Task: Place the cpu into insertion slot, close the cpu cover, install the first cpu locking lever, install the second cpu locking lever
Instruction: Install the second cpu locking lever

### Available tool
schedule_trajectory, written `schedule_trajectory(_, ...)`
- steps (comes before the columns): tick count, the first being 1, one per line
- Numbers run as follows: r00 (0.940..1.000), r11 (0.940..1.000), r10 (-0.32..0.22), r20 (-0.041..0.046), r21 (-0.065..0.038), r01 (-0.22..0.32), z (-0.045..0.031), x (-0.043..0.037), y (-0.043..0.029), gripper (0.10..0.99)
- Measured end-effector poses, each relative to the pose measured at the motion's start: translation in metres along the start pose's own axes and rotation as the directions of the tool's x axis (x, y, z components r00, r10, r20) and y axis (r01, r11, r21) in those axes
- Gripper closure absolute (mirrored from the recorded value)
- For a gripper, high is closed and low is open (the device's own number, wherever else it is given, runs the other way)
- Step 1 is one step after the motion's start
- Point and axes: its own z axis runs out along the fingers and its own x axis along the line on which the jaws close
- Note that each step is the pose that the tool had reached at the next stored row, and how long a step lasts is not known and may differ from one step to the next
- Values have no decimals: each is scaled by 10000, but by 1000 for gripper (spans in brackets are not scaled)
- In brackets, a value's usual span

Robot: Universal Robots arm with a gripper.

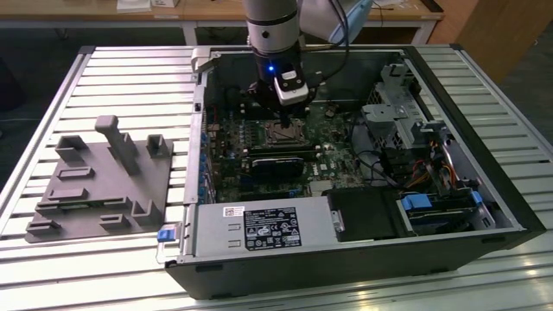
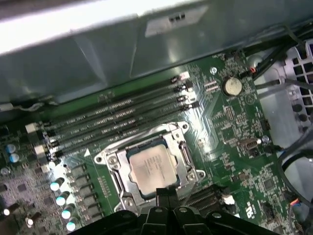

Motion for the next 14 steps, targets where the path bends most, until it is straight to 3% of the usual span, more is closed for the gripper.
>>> schedule_trajectory(14,10000,10000,95,0,17,-95,12,-83,-203,980)
